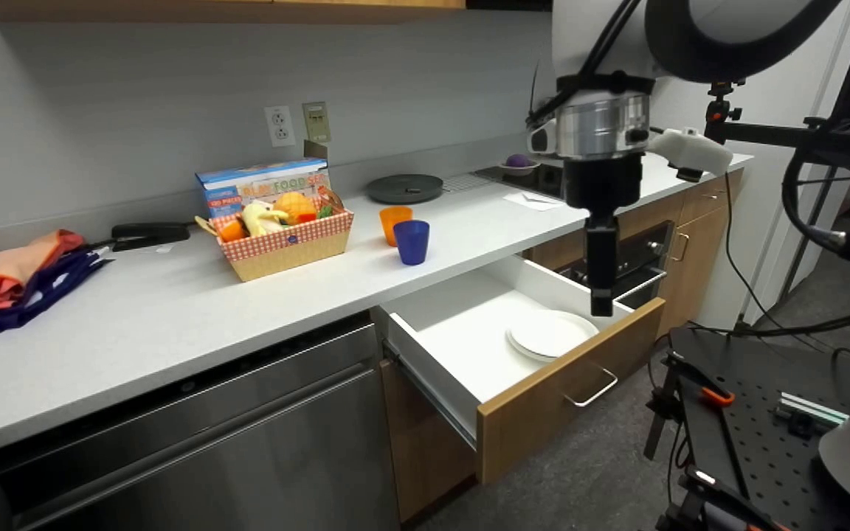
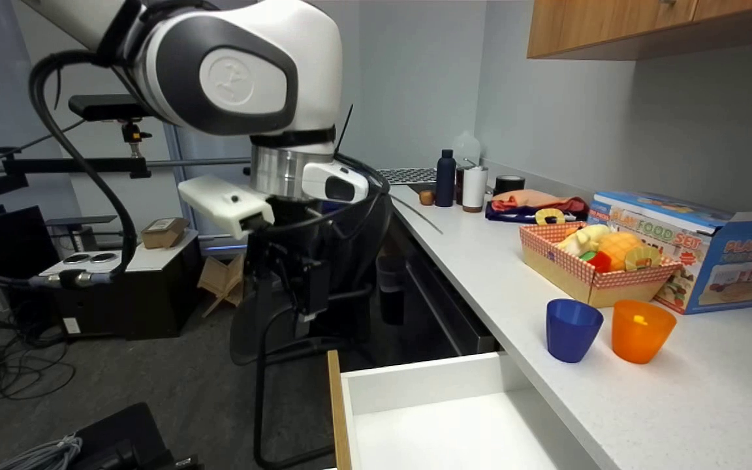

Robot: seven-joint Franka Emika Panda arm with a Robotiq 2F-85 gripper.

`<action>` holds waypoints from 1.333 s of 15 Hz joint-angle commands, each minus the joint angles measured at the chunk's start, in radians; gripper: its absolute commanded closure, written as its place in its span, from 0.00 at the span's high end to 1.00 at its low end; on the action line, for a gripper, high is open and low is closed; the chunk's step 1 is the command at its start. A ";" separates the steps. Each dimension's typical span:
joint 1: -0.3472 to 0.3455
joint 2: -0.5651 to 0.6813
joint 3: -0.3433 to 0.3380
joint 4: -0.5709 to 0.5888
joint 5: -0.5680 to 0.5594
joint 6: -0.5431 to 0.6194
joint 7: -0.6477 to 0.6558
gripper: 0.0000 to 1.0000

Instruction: Close the open drawer

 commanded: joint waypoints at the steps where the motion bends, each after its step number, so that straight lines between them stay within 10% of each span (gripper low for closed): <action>1: -0.004 0.027 -0.036 -0.090 0.038 0.113 -0.037 1.00; 20: -0.019 0.284 -0.061 -0.091 0.085 0.268 0.002 1.00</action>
